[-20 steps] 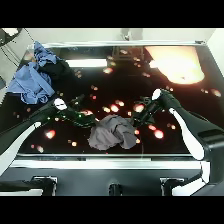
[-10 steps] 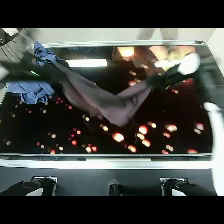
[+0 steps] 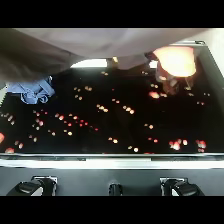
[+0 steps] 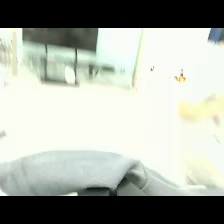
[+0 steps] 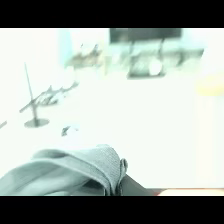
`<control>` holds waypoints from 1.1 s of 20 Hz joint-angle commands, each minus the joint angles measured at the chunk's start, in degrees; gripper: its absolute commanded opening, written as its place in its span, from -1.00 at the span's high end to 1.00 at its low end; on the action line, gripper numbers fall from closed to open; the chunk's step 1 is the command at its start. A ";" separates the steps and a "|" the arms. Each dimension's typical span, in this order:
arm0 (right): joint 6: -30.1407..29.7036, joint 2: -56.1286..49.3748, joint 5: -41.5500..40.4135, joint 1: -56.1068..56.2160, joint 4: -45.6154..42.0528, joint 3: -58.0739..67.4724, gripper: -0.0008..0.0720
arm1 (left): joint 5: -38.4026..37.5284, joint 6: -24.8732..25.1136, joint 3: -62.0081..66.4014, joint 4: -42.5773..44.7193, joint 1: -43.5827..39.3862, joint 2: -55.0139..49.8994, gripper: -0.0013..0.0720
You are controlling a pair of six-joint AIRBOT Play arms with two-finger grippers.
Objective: Fold the shirts.
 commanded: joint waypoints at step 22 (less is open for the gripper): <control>20.31 -37.42 6.43 -0.02 2.36 -41.97 0.81 | 5.07 -1.73 -24.74 -5.16 0.13 -43.93 0.83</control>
